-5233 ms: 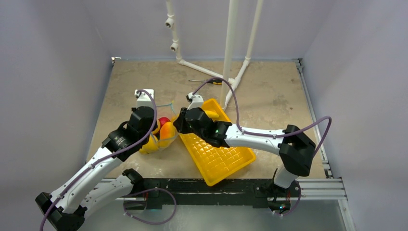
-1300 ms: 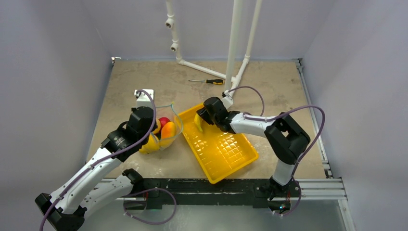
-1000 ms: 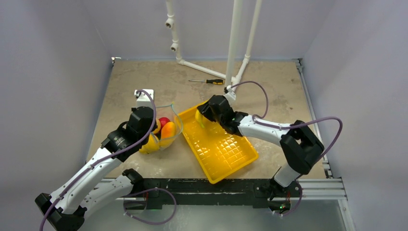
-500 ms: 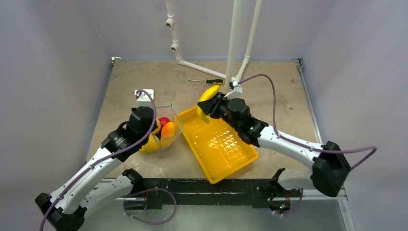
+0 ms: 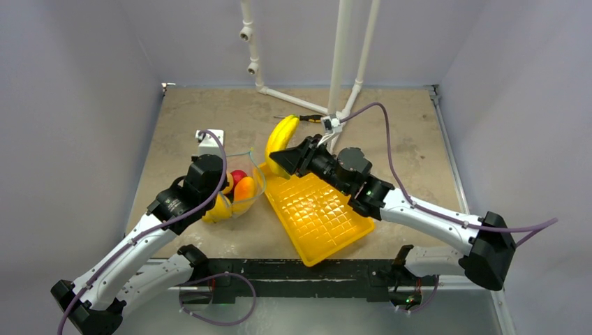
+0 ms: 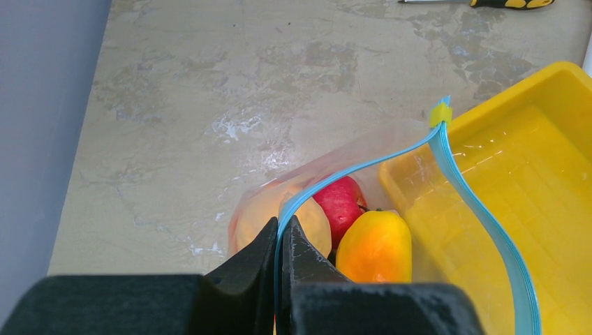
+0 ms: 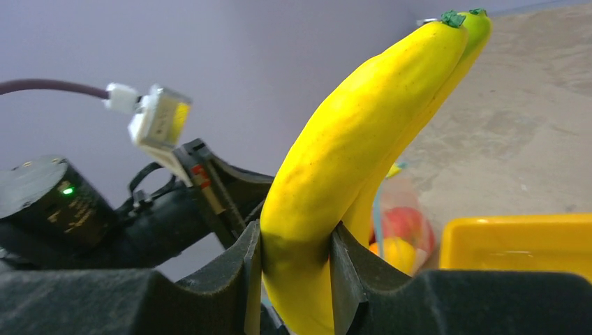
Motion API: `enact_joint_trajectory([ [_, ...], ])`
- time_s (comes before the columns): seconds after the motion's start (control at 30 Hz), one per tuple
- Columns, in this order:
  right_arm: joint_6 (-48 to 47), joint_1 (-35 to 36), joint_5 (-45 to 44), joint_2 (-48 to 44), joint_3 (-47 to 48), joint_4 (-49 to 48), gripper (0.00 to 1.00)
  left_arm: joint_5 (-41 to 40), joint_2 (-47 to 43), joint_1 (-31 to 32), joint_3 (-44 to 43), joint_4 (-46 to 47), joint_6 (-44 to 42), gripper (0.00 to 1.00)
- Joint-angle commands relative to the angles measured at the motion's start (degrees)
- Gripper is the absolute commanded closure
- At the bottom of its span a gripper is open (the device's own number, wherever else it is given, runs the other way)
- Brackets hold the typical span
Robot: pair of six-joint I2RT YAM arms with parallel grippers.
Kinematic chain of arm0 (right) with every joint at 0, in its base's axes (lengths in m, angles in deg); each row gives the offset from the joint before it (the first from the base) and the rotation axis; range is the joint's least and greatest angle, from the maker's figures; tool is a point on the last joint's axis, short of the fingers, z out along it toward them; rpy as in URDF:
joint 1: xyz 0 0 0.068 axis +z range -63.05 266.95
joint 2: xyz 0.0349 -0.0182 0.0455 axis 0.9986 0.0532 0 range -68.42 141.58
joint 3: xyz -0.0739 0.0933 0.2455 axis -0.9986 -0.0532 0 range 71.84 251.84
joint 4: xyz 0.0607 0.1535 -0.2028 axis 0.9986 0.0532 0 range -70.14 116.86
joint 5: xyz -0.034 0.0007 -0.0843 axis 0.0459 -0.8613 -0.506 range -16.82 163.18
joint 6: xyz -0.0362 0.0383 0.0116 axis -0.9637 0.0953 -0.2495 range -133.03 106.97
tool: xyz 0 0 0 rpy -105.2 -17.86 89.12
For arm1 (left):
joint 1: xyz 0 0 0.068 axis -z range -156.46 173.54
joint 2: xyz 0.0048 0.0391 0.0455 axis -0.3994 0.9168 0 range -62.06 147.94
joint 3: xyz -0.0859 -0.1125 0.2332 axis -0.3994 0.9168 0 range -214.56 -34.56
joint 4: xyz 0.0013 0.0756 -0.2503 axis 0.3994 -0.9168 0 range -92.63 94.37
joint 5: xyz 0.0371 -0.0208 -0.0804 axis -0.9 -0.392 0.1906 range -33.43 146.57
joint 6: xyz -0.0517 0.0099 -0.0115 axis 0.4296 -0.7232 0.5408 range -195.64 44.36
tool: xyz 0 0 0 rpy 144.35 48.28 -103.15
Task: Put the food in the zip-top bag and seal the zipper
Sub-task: Place the fake fruit in the zipper food storage bag.
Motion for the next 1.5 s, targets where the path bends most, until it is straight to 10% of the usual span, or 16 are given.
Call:
enact_joint_trajectory([
  [0.0, -1.4, 2.5, 3.3, 2.2, 4.4, -6.8, 1.0, 0.4, -0.1, 0.2, -0.1, 1.6, 0.5, 1.0],
  [1.47, 6.5, 12.9, 9.4, 26.6, 10.1, -11.8, 1.0, 0.6, -0.3, 0.3, 0.1, 1.8, 0.7, 1.0],
])
